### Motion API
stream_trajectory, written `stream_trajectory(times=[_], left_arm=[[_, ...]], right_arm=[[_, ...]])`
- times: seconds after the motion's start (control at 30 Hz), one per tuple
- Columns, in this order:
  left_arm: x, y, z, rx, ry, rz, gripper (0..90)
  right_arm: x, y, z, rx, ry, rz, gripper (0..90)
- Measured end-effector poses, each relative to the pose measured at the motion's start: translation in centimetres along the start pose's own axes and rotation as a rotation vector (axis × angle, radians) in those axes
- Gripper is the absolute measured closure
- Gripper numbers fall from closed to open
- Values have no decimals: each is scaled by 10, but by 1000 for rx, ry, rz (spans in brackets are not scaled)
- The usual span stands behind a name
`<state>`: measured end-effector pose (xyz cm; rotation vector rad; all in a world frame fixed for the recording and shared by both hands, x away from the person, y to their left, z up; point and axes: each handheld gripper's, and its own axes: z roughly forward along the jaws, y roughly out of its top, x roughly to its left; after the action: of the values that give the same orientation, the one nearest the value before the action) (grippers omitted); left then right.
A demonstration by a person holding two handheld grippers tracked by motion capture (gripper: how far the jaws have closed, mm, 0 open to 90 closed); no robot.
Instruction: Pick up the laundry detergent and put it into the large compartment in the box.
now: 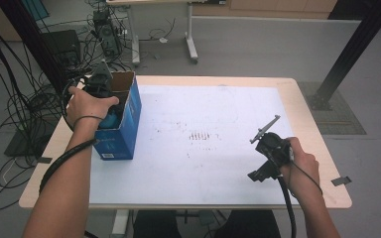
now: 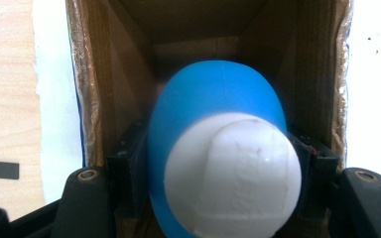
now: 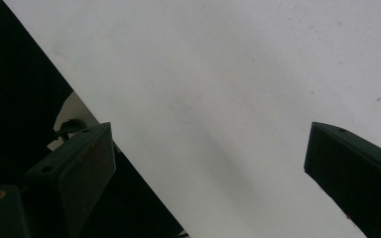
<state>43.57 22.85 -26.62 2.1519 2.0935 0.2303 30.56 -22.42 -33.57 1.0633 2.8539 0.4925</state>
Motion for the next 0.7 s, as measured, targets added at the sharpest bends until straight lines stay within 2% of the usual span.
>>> stream_trajectory(times=[0.7], left_arm=[[0,1,0,5,1,-3,374]], right_arm=[[0,0,1,0,4,-1,54]])
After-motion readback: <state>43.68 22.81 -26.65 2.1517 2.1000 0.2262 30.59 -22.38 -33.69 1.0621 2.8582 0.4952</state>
